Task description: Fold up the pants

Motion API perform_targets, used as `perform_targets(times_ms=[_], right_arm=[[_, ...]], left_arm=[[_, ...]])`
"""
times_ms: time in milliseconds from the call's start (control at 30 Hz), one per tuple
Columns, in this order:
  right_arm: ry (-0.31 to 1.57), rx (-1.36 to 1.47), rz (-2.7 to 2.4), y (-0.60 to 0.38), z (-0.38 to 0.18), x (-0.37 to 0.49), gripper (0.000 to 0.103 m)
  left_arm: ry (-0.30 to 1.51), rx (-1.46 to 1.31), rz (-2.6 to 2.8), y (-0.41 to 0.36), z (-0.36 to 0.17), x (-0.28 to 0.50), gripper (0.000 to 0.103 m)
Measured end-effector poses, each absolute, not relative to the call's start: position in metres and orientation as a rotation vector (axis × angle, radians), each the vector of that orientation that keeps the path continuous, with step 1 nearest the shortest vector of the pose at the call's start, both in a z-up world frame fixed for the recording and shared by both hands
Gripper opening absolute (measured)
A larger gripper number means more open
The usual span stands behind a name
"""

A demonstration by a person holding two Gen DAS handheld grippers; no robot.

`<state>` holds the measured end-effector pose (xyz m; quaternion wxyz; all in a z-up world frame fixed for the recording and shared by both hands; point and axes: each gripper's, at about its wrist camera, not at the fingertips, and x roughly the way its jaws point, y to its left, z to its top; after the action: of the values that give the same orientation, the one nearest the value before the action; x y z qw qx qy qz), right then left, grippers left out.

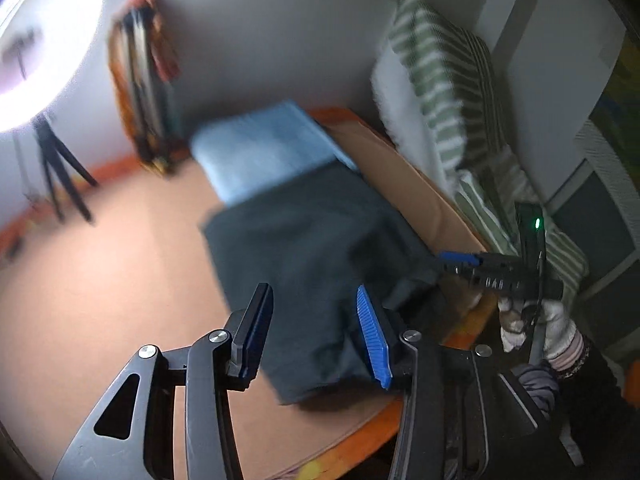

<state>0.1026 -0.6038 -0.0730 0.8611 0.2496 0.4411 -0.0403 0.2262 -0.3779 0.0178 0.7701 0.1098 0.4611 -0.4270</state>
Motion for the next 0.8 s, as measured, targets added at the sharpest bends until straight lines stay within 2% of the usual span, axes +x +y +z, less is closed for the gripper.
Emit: perform_targets(times_ms=[100, 167, 400, 433, 467, 600, 667, 800], right_arm=[[0.938, 0.64, -0.12, -0.619, -0.085, 0.095, 0.045], [0.937, 0.759, -0.133, -0.632, -0.096, 0.089, 0.055], [0.942, 0.907, -0.101, -0.632, -0.113, 0.092, 0.055], [0.949, 0.902, -0.106, -0.63, -0.115, 0.094, 0.054], [0.955, 0.897, -0.111, -0.629, -0.118, 0.095, 0.046], [0.937, 0.913, -0.111, -0.631, -0.119, 0.096, 0.038], [0.916, 0.903, -0.112, -0.632, -0.115, 0.095, 0.029], [0.921, 0.815, -0.163, -0.63, -0.108, 0.094, 0.029]], left_arm=[[1.057, 0.168, -0.954, -0.38, -0.016, 0.221, 0.042], [1.098, 0.127, -0.966, -0.381, -0.042, 0.217, 0.042], [1.127, 0.103, -0.961, -0.391, -0.077, 0.206, 0.042], [1.139, 0.098, -0.965, -0.393, -0.082, 0.205, 0.042], [1.14, 0.102, -0.965, -0.395, -0.086, 0.203, 0.042], [1.108, 0.116, -1.033, -0.405, -0.091, 0.189, 0.039], [1.12, 0.194, -1.108, -0.412, -0.097, 0.172, 0.039], [1.131, 0.347, -1.157, -0.41, -0.104, 0.143, 0.039]])
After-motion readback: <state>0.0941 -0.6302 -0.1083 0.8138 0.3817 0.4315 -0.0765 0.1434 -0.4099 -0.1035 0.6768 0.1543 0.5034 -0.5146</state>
